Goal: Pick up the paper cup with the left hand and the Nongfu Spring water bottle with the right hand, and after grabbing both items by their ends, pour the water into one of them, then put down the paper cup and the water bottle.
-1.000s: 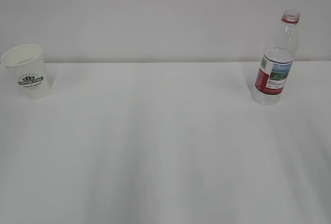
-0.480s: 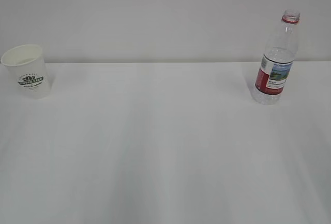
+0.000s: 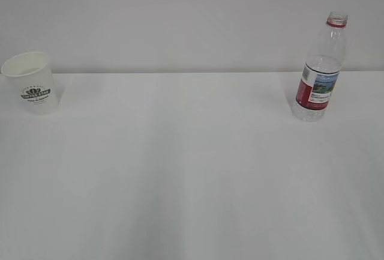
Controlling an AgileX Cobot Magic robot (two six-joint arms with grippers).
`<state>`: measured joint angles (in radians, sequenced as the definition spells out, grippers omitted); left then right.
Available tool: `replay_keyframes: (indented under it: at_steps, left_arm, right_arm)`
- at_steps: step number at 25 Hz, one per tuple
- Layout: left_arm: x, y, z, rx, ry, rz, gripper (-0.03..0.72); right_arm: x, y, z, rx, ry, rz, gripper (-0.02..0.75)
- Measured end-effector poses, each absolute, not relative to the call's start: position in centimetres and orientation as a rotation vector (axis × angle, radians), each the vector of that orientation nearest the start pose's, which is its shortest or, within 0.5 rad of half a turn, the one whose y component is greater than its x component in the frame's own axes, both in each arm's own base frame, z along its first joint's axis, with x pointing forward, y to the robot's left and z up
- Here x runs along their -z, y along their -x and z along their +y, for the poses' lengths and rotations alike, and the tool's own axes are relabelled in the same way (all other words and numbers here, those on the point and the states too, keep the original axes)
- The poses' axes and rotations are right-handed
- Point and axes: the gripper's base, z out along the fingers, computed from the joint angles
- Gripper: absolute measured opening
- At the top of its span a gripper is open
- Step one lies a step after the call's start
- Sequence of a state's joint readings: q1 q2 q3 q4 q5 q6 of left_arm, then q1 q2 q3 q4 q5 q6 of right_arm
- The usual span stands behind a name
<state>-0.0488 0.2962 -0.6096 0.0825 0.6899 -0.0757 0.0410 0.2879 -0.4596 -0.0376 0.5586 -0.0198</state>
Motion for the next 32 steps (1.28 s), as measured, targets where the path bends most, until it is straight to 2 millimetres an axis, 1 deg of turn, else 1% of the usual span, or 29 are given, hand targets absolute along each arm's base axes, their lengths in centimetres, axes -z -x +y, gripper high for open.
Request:
replay_keyframes:
  at_steps: [3, 9, 16, 19, 21, 23, 25, 32]
  left_arm:
    - [-33.2, -4.4, 0.3, -0.009, 0.008, 1.911, 0.523]
    - [-31.7, -3.3, 0.4, -0.022, 0.020, 2.085, 0.518]
    - [-31.0, -2.8, 0.5, -0.028, 0.026, 2.183, 0.517]
    - [-30.5, -2.6, 0.5, -0.030, 0.029, 2.231, 0.517]
    - [-29.8, -2.7, 0.5, -0.030, 0.029, 2.265, 0.517]
    - [-28.5, -3.0, 0.4, -0.023, 0.028, 2.309, 0.517]
    - [-27.9, -3.1, 0.3, -0.005, 0.026, 2.331, 0.517]
    - [-27.9, -3.2, 0.1, 0.017, 0.023, 2.317, 0.516]
  right_arm:
    - [-29.5, -5.8, 0.1, 0.022, 0.071, 1.902, 0.590]
    - [-28.8, -4.8, 0.1, 0.001, 0.064, 1.973, 0.589]
    - [-27.8, -4.1, 0.3, -0.038, 0.059, 2.096, 0.589]
    - [-27.6, -4.0, 0.3, -0.038, 0.060, 2.120, 0.589]
    - [-27.6, -3.9, 0.3, -0.038, 0.061, 2.124, 0.589]
    - [-27.6, -3.9, 0.3, -0.041, 0.060, 2.129, 0.589]
    - [-27.6, -3.8, 0.3, -0.042, 0.062, 2.133, 0.589]
    - [-28.0, -3.6, 0.4, -0.055, 0.061, 2.147, 0.589]
